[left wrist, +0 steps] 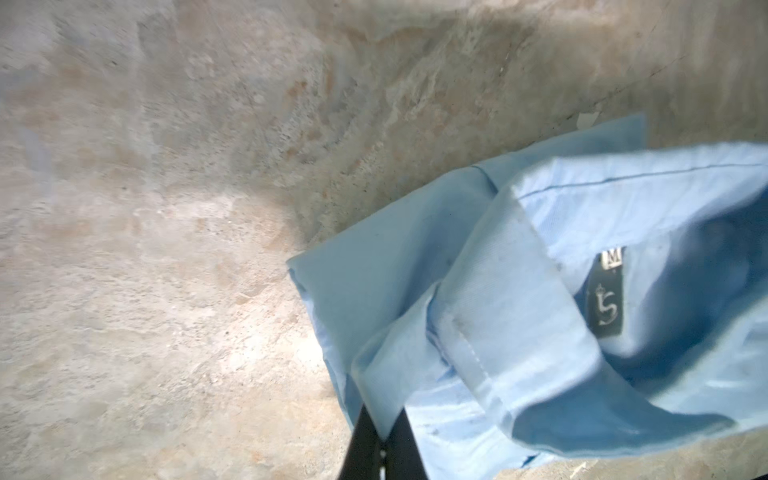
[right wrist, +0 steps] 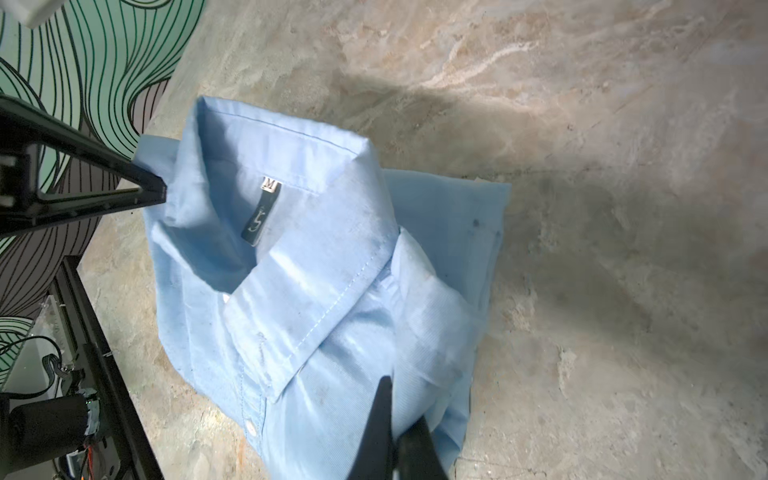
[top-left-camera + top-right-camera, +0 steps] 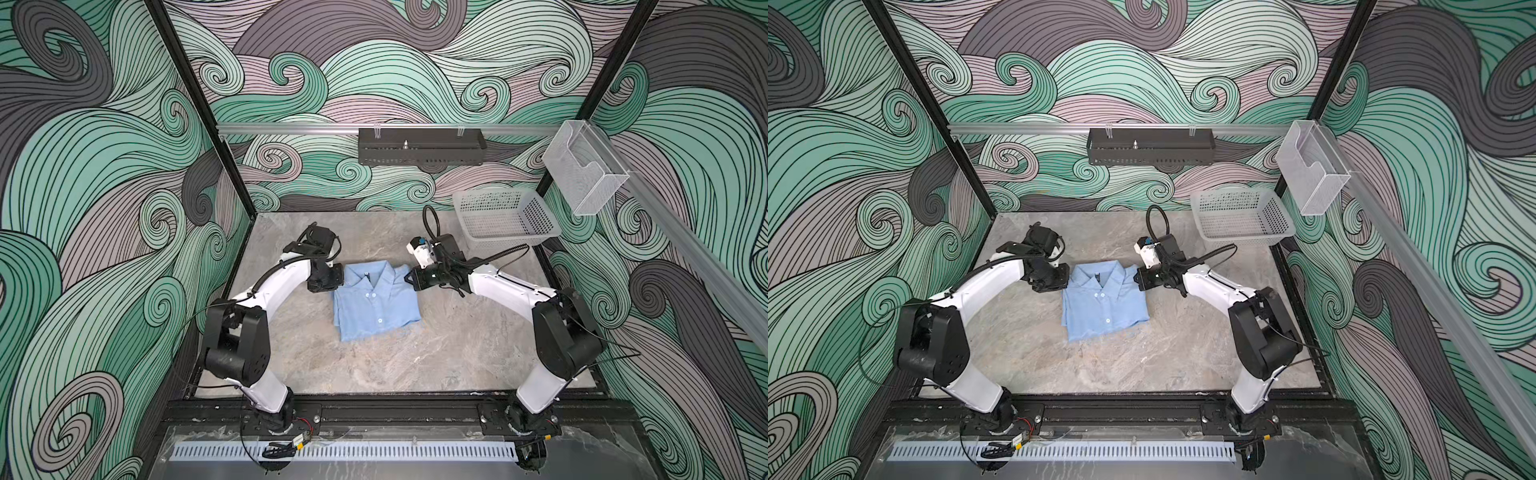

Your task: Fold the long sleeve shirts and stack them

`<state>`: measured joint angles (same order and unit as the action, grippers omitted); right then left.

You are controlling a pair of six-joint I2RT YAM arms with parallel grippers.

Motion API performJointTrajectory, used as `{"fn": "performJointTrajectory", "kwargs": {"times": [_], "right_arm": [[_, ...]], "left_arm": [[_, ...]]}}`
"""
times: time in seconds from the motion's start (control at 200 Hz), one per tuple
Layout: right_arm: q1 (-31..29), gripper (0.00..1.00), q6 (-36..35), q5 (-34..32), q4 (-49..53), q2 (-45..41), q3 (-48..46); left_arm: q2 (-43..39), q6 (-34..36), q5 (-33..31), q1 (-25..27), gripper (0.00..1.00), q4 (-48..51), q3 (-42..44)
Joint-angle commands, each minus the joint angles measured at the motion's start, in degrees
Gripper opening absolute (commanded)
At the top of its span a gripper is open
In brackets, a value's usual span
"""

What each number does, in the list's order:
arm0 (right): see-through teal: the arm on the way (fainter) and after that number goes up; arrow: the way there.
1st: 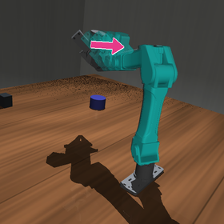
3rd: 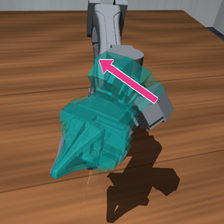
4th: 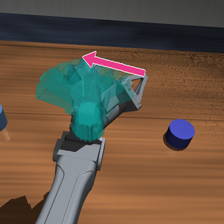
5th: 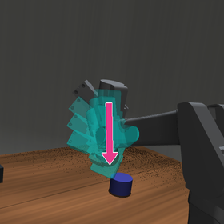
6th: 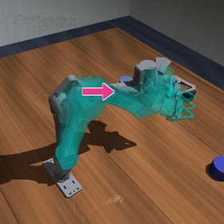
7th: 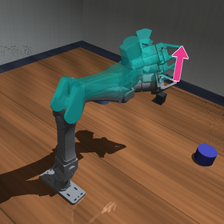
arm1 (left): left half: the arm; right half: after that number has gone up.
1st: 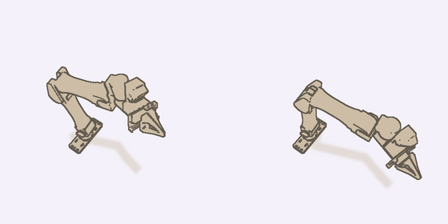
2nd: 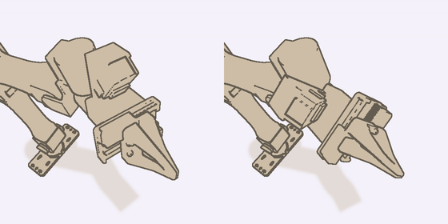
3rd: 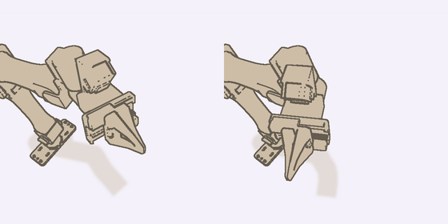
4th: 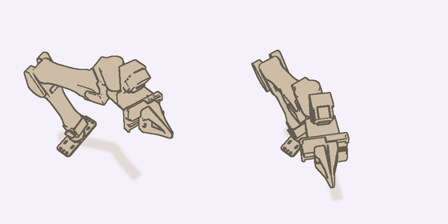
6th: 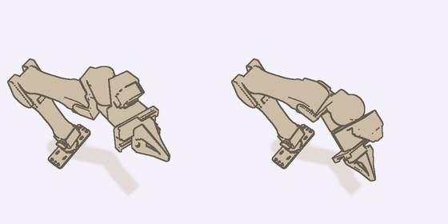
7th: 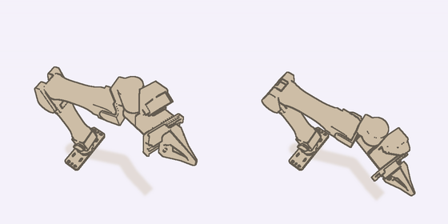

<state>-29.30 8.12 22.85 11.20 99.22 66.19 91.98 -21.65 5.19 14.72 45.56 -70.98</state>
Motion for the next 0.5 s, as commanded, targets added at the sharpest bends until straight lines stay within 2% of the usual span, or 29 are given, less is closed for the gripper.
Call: {"fn": "performJointTrajectory", "kwargs": {"times": [0.0, 0.165, 0.385, 0.465, 0.495], "right_arm": [[-0.1, 0.05, -1.5, -1.5, -1.6, 4.2, 2.5], [0.2, 0.07, -1.2, -3.6, -0.8, 10.3, 6.5], [0.1, 0.12, -1.4, -4.7, 0.2, 16.1, 10.9], [0.1, 0.18, -1.5, -5.4, 0.9, 17.7, 12.3], [0.1, 0.27, -1.5, -5.4, 1.2, 18.1, 12.7]], "left_arm": [[4.1, -1.4, -2.8, -1.2, 0.00, 0.0, 0.1], [9.4, -2.7, -5.0, -1.6, 0.00, -0.7, -0.9], [11.8, -4.5, -5.3, -3.0, 0.00, -1.4, -0.2], [12.3, -4.7, -5.4, -3.4, 0.00, -0.9, 0.2], [12.3, -4.7, -5.4, -3.6, 0.00, -0.7, 0.3]]}}
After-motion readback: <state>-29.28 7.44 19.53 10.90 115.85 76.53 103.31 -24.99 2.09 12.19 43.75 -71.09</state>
